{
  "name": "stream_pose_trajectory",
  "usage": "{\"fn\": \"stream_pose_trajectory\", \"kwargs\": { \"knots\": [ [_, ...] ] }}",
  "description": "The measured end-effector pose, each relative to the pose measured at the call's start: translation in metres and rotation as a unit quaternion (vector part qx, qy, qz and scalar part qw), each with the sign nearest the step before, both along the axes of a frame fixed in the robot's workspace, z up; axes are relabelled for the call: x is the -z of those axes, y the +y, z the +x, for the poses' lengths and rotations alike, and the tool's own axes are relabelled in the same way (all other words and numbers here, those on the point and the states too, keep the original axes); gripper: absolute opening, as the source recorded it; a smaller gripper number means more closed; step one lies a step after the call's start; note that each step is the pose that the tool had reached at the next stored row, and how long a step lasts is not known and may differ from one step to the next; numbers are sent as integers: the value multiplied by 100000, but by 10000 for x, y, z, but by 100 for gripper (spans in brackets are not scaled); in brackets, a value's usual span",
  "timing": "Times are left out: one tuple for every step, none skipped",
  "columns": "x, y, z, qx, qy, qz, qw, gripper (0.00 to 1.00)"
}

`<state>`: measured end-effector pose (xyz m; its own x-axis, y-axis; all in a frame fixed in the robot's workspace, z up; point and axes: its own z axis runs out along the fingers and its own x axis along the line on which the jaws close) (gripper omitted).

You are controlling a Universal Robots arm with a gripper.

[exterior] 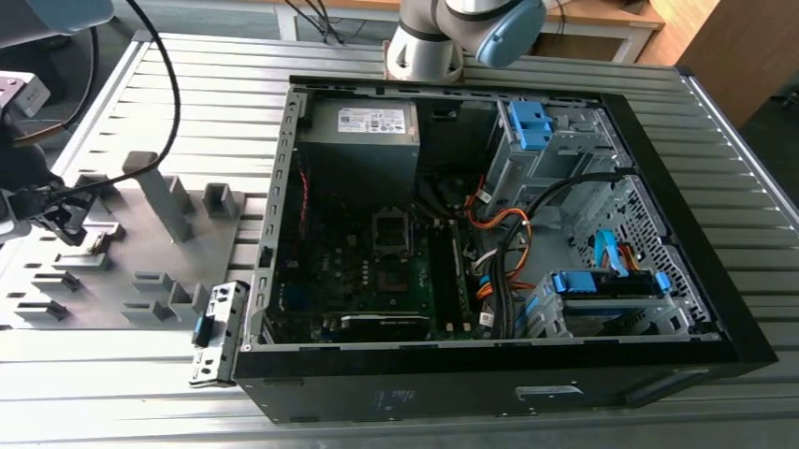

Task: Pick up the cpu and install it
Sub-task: 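Pick up the cpu and move it towards the insertion slot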

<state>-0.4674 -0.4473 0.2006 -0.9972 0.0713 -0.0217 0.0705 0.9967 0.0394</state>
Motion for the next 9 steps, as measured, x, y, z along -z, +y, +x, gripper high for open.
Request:
{"fn": "stream_pose_trajectory", "kwargs": {
  "knots": [
    [4,1,-1,-112,8,-4,100000,11],
    [6,2,-2,-370,19,-10,99999,11],
    [8,2,-1,-678,19,-11,99998,11],
    [10,3,-1,-946,16,-8,99996,11],
    [11,4,-2,-1091,12,-5,99994,11],
    [12,4,-2,-1229,13,-5,99992,11],
    [13,5,-1,-1493,6,0,99989,11],
    [15,5,-2,-1788,7,6,99984,11],
    [15,6,-2,-2109,11,6,99978,11]
  ]
}}
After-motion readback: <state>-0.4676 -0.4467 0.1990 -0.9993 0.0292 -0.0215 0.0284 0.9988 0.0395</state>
